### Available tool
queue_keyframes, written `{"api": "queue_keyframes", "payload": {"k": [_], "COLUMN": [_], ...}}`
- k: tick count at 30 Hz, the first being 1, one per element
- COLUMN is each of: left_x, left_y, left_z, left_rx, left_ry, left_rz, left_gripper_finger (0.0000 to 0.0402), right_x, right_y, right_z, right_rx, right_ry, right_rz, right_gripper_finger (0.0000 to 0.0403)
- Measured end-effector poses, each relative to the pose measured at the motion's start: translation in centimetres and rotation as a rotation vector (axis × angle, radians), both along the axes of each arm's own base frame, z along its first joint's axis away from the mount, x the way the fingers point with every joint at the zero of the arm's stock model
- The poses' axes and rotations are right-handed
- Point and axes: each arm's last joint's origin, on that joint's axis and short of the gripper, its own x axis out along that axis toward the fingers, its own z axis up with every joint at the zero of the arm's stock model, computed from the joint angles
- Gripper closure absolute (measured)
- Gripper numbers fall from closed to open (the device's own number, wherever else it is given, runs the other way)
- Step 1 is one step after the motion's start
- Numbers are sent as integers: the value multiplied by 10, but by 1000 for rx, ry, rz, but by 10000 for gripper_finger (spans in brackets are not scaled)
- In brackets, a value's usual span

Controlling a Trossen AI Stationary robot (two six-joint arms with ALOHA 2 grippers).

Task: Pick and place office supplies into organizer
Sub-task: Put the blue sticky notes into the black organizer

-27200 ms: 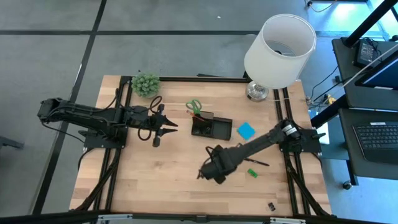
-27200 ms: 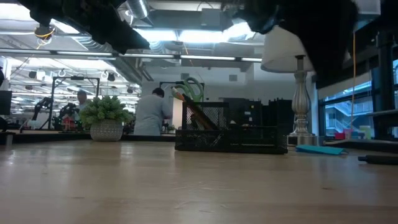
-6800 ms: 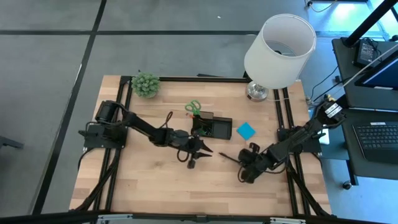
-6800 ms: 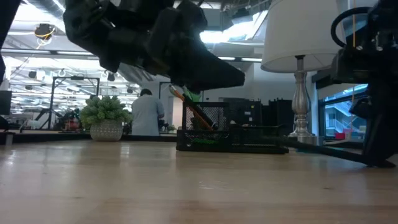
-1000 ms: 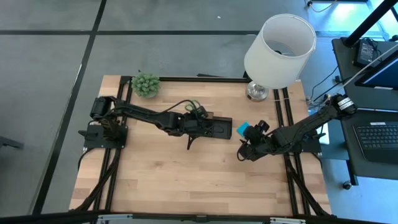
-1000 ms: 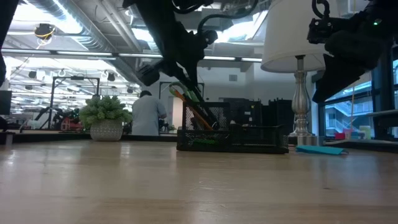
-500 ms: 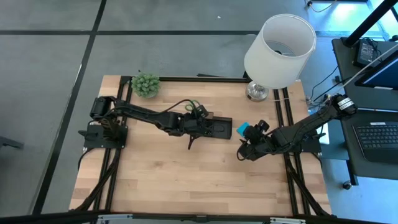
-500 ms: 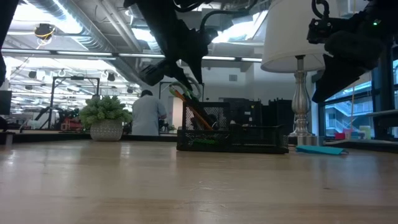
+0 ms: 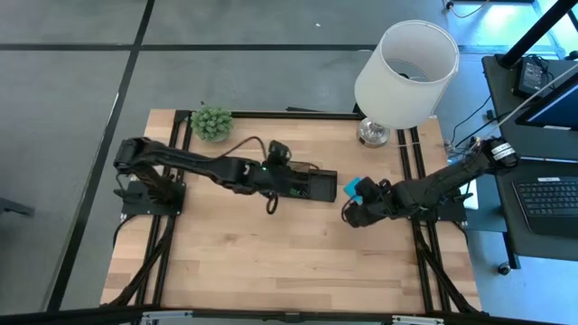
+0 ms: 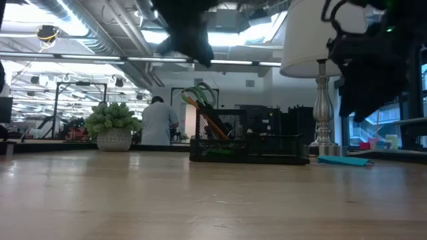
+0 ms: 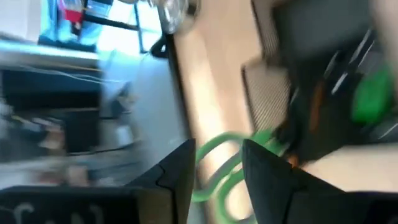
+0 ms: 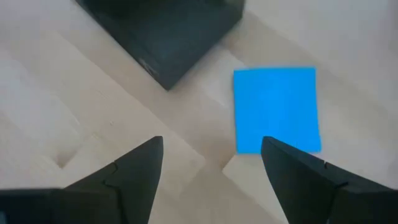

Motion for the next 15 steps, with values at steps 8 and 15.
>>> {"api": "queue_keyframes", "payload": {"k": [8, 15], "left_x": [-26, -55], "left_y": [5, 16], "left_z": [39, 33], "left_rx": [-545, -726], "left_ry": [-354, -445], "left_rz": [84, 105], "left_gripper_finger": [282, 285], "right_x": [8, 11], "right_y": [-24, -28], "right_z": [-1, 0], "right_rx": [109, 110], "right_ry": [9, -8], "right_rz": [-117, -126], "right_gripper_finger": [128, 128]}}
